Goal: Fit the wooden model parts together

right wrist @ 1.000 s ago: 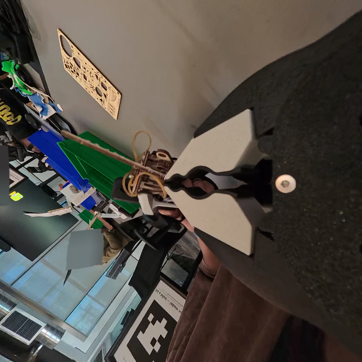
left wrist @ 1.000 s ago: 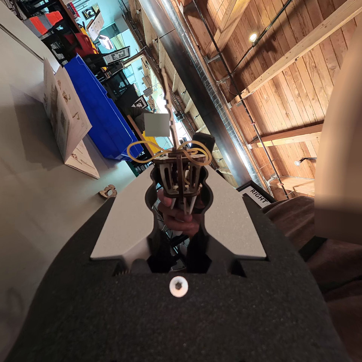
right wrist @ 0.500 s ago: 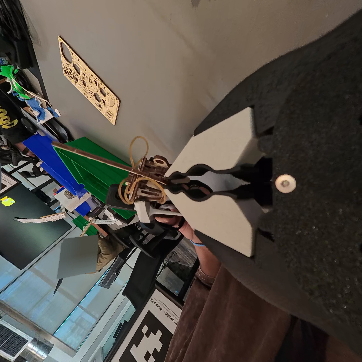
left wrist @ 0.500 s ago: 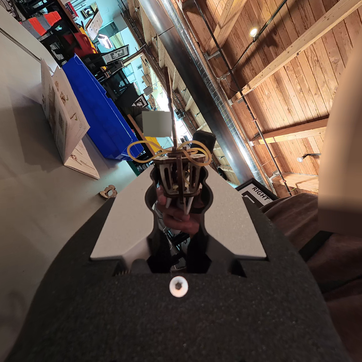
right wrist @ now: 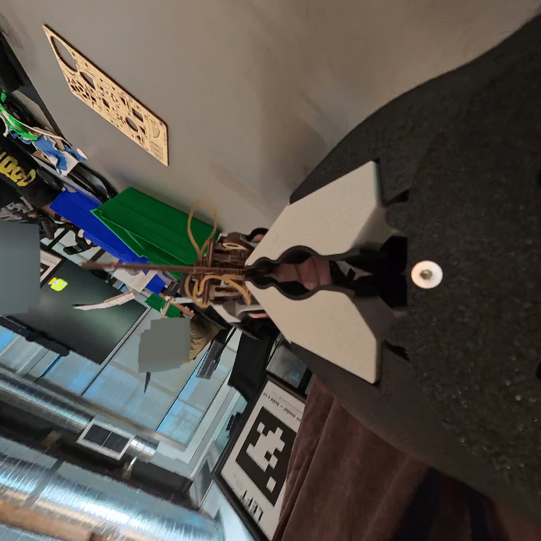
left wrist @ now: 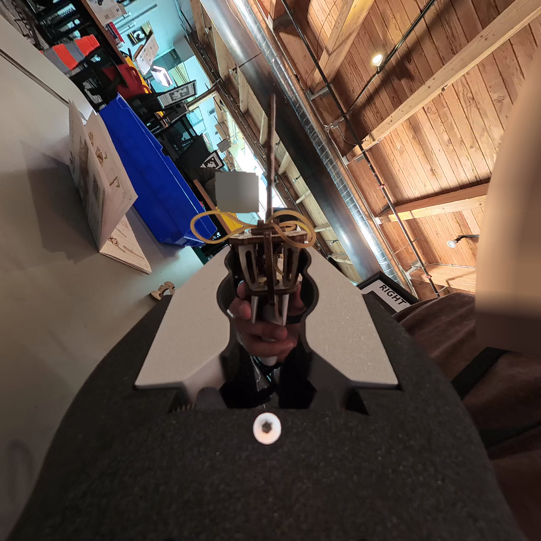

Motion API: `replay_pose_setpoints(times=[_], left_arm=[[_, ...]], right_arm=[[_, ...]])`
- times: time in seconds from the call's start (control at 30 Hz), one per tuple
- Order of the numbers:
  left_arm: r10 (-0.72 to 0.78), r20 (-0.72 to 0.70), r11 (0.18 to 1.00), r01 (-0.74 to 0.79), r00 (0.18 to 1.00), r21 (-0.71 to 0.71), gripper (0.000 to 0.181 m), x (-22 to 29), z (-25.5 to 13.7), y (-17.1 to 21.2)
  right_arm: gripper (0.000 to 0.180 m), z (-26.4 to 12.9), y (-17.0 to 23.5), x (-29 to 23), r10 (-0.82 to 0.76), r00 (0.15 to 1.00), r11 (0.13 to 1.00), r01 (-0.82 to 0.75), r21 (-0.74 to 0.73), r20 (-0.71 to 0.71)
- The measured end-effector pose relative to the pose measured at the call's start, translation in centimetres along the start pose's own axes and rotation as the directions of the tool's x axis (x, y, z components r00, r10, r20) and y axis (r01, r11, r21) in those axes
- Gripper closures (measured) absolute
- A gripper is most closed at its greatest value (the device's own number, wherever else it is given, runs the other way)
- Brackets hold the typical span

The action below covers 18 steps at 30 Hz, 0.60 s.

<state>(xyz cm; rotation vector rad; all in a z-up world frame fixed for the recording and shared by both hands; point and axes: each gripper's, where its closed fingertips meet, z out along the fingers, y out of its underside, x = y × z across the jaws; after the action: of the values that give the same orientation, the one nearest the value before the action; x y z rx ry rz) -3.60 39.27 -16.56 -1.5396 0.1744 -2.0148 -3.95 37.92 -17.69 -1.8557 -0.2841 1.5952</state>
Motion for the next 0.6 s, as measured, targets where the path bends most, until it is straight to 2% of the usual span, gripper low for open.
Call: replay_pose_setpoints(times=[0.3,0.6], left_arm=[[0.011,-0.004,0.999,-0.011,1.0,0.05,0.141,0.14,0.09,-0.27],[-0.028,-0.023,0.991,0.03,0.999,0.127,0.142,0.11,0.28,-0.68]], right_arm=[[0.178,0.03,-0.33,-0.09,0.142,0.987,0.985,-0.148,0.092,0.069],[0.178,-0.04,-0.82,-0.25,0.061,0.998,0.972,-0.064,0.225,0.02]])
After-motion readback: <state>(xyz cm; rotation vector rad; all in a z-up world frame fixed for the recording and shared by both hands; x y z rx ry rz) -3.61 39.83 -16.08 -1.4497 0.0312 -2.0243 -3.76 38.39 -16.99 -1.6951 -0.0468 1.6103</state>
